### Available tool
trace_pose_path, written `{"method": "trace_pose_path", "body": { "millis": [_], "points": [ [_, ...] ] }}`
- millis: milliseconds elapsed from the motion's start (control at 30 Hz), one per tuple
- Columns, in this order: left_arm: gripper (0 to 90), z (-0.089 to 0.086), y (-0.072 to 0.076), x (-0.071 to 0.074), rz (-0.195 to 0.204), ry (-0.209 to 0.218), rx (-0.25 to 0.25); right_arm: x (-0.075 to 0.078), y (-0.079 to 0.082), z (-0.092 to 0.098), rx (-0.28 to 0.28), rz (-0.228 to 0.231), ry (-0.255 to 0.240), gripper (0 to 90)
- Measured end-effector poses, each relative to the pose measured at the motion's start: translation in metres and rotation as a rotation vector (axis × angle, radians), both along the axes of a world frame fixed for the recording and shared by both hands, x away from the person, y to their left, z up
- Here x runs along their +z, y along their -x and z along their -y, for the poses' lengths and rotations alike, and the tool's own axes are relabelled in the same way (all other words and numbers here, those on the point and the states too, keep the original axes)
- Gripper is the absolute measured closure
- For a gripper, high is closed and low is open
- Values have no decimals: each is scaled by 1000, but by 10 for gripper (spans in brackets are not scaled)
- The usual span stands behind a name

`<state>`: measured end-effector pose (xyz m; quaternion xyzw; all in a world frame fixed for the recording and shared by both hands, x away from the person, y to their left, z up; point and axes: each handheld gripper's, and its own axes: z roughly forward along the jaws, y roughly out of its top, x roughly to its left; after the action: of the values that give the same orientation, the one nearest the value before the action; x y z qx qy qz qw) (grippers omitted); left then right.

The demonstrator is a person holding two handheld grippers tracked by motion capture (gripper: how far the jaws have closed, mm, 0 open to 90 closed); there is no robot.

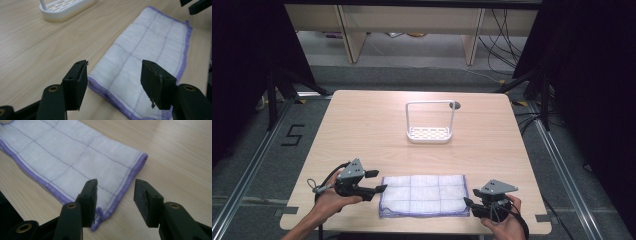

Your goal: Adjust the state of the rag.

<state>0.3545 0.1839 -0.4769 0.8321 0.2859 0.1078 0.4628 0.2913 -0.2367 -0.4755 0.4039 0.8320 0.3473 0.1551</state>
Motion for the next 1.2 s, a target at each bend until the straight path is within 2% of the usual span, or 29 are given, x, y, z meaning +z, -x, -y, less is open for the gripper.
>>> {"method": "trace_pose_path", "body": {
  "millis": [33,67,133,167,233,267,300,400,500,600,633,667,700,767,833,867,933,1033,1067,1100,1200],
  "points": [
    [378,1,-3,0,-10,-6,5,0,1,-1,-12,-20,17,536],
    [375,3,-8,-1,-20,-18,8,-1,0,-1,-11,-19,16,531],
    [373,8,-15,-5,-34,-41,10,-4,0,-3,-42,-67,6,509],
    [381,11,-19,-7,-42,-58,14,-6,-1,-3,-36,-58,19,497],
    [404,14,-23,-10,-46,-63,14,-8,-1,-6,-45,-94,12,487],
    [413,16,-25,-12,-52,-70,15,-11,-1,-7,-39,-81,21,484],
    [418,17,-29,-14,-60,-113,-10,-11,-2,-8,-31,-89,36,483],
    [440,19,-34,-18,-65,-128,-5,-14,1,-12,-49,-98,90,480],
    [454,20,-36,-22,-57,-177,-17,-18,4,-15,-47,-113,121,474],
    [467,21,-35,-27,-71,-181,-12,-18,7,-17,-67,-114,134,473],
    [473,21,-36,-28,-65,-197,-31,-18,8,-17,-65,-107,136,465],
    [474,21,-36,-29,-67,-196,-30,-17,10,-18,-73,-115,139,462],
    [479,22,-35,-30,-69,-194,-28,-17,10,-18,-69,-105,147,462],
    [501,23,-34,-31,-71,-206,-43,-16,13,-20,-56,-100,134,462],
    [519,23,-35,-32,-64,-230,-63,-18,14,-22,-48,-123,135,462],
    [539,24,-34,-33,-77,-213,-61,-20,14,-23,-55,-131,136,462],
    [614,25,-32,-33,-72,-203,-70,-20,14,-22,-48,-128,128,490],
    [691,26,-30,-33,-61,-219,-92,-21,14,-23,-27,-116,114,546],
    [711,26,-29,-33,-76,-199,-91,-21,14,-22,-27,-127,107,569],
    [743,26,-29,-33,-77,-198,-93,-21,14,-22,-24,-131,101,600],
    [818,27,-26,-33,-59,-211,-105,-21,13,-20,4,-120,92,771]
  ]
}}
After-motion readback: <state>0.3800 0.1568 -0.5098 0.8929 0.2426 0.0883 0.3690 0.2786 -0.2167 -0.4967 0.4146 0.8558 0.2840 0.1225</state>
